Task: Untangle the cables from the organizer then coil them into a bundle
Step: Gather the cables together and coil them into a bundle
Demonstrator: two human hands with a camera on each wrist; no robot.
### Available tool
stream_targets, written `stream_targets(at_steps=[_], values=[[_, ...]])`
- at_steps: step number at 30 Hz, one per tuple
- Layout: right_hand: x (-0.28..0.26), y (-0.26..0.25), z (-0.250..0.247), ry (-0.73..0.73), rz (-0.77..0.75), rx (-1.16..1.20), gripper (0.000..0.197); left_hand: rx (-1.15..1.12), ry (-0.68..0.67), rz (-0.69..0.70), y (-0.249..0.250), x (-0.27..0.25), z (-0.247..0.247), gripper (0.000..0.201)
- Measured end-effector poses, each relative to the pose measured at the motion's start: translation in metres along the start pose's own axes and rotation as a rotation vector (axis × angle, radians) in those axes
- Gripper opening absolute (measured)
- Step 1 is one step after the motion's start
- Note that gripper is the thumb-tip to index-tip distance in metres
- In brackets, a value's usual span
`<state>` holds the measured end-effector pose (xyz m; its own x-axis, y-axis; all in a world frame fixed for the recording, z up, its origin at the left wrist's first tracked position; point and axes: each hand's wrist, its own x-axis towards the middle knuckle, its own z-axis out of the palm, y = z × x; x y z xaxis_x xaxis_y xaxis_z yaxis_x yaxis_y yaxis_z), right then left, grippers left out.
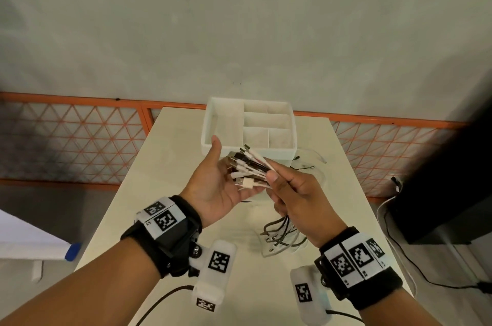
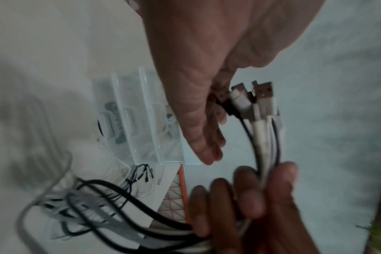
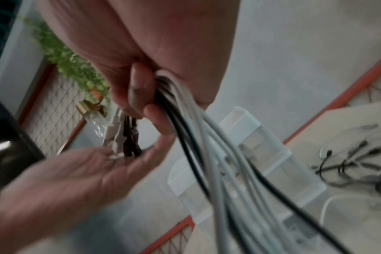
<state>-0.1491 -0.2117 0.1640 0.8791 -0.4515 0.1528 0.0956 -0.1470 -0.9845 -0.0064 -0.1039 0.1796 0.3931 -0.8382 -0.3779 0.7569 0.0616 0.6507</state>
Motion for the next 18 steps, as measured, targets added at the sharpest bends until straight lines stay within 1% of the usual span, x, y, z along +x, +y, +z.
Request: stream_targets(at_steps=[3, 5, 7, 9, 10, 13, 18], values=[[-0.003, 0.006, -0.002, 0.007, -0.011, -0.248, 0.041, 0.145, 0.039, 0.038, 0.002, 0.0, 0.005, 0.077], [-0.005, 0.009, -0.003, 0.036, -0.006, -0.315, 0.044, 0.249, 0.056, 0.032, -0.001, -0.001, 0.008, 0.069], [-0.005, 0.01, -0.003, 0.048, -0.028, -0.382, 0.044, 0.334, 0.053, 0.022, -0.004, -0.004, 0.012, 0.066], [-0.005, 0.008, -0.003, 0.047, -0.054, -0.409, 0.041, 0.407, 0.042, 0.01, -0.003, -0.005, 0.014, 0.065], [-0.006, 0.005, -0.004, 0.048, -0.054, -0.387, 0.041, 0.444, 0.035, 0.002, -0.002, -0.005, 0.014, 0.067], [-0.009, 0.002, -0.006, 0.023, -0.062, -0.378, 0.04, 0.545, -0.032, -0.01, 0.003, -0.008, 0.014, 0.074], [-0.009, 0.011, -0.005, -0.103, -0.117, -0.524, 0.047, 0.694, -0.084, 0.058, 0.003, -0.01, 0.017, 0.075]])
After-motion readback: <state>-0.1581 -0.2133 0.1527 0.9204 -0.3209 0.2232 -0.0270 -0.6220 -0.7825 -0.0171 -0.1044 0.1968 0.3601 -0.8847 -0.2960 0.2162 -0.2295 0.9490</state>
